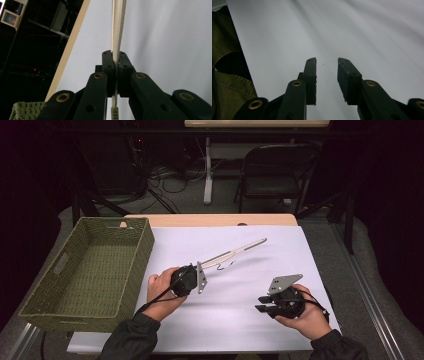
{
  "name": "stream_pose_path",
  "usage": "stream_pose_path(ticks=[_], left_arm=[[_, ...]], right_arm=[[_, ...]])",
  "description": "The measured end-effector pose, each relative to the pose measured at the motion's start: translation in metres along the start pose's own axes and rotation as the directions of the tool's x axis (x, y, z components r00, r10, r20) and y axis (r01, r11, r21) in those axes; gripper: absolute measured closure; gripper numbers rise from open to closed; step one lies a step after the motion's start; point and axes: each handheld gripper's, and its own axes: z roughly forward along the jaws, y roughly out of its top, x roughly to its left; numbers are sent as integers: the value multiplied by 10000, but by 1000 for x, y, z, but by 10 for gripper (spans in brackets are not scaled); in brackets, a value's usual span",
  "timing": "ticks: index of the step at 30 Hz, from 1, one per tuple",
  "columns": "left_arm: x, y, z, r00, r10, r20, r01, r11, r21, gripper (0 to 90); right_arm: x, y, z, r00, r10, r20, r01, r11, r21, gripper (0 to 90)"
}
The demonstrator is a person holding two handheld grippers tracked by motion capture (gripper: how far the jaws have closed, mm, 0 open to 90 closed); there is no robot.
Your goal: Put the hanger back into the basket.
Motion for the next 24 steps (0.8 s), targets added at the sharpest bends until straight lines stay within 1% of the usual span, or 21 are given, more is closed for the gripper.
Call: stream_pose_path(ticks=[2,3,4,5,6,8,10,11,14,15,16,17,19,20,23,24], left_arm=[[2,2,-4,10000,-67,42,67,10000,16,873],[3,3,-7,9999,-107,36,107,9999,51,873],[4,4,-9,9998,-167,46,167,9998,55,873],[5,5,-10,9996,-283,92,282,9995,106,873],[6,5,-11,9991,-401,167,398,9991,126,873],[10,6,-13,9980,-477,412,465,9985,300,873],[12,6,-14,9967,-588,557,569,9977,356,873],[13,6,-15,9951,-690,711,664,9971,382,873],[19,5,-16,9874,-1080,1159,1042,9938,380,873],[21,4,-16,9853,-1204,1214,1164,9924,392,873],[23,4,-16,9826,-1356,1272,1315,9905,402,873],[26,3,-16,9796,-1489,1352,1442,9886,442,873],[30,2,-16,9731,-1767,1477,1721,9841,434,873],[32,1,-16,9724,-1806,1476,1759,9834,446,873],[40,0,-16,9625,-2166,1634,2104,9761,544,873],[42,-1,-15,9581,-2330,1666,2264,9723,576,873]], right_arm=[[0,-1,-2,10000,30,49,-31,9997,232,690],[1,-2,-1,9998,37,174,-40,9999,128,690],[0,-3,0,10000,51,45,-51,10000,36,690],[1,-3,-1,9999,94,86,-94,9999,39,690],[1,-4,-1,9999,121,19,-121,9999,63,690],[1,-5,0,9999,148,75,-149,9999,70,690],[1,-6,0,9998,141,107,-141,9999,12,690],[0,-6,-1,9999,127,70,-127,9999,59,690],[0,-7,-1,9998,144,109,-146,9998,114,690],[0,-7,-2,9998,140,119,-143,9995,279,690],[0,-7,-1,9998,159,74,-161,9996,228,690],[0,-8,0,9997,189,150,-190,9998,91,691],[1,-8,0,9997,205,119,-205,9998,61,691],[1,-8,1,9998,180,112,-181,9998,77,691],[1,-8,0,9999,146,78,-148,9994,325,691],[1,-8,1,9999,142,51,-143,9994,310,691]])
